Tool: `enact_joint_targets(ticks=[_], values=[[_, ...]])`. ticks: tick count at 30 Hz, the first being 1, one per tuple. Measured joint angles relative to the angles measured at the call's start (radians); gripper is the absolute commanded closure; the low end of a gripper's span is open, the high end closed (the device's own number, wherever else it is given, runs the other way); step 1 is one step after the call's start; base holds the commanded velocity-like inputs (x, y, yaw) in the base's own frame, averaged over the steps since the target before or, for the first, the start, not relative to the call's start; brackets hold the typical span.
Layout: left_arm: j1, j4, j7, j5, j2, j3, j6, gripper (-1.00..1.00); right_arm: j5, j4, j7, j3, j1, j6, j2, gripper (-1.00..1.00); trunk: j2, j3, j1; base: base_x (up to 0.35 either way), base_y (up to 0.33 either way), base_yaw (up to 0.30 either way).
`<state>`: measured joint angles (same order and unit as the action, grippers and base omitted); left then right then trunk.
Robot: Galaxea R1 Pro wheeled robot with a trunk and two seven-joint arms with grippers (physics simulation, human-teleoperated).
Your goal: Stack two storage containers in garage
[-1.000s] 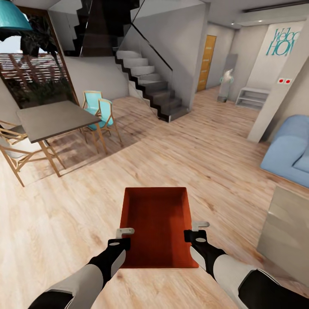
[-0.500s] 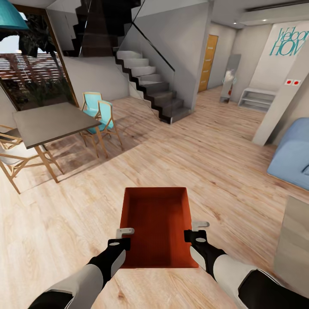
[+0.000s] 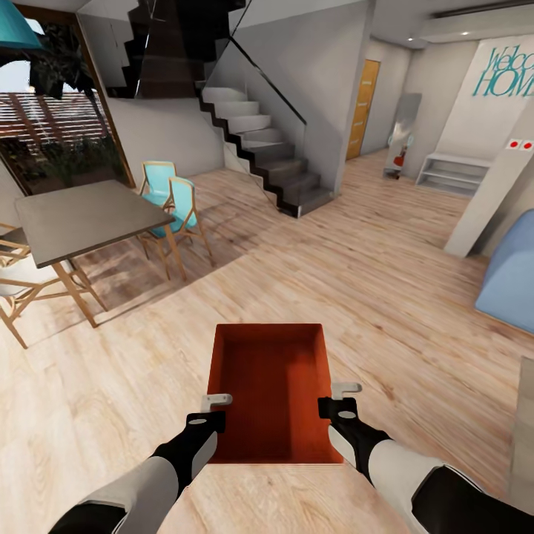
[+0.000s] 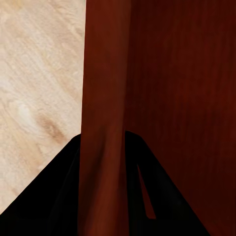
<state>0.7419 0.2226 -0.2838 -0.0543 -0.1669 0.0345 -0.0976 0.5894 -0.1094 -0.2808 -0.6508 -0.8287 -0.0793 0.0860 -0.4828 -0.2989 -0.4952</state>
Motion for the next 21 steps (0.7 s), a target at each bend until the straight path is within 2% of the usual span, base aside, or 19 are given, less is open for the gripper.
enact_joint_targets(ticks=[10,21], values=[[0.0,0.0,0.0,0.0,0.0,0.0,0.001,1.0,0.0,0.0,0.0,0.0,0.0,0.0,0.0,1.0,0.0,0.0,0.0,0.319,0.099,-0.017],[0.0,0.0,-0.001,0.0,-0.001,0.001,-0.002,1.0,0.002,0.002,0.001,-0.001,0.0,0.0,0.0,1.0,0.0,0.0,0.0,0.319,0.099,-0.226]])
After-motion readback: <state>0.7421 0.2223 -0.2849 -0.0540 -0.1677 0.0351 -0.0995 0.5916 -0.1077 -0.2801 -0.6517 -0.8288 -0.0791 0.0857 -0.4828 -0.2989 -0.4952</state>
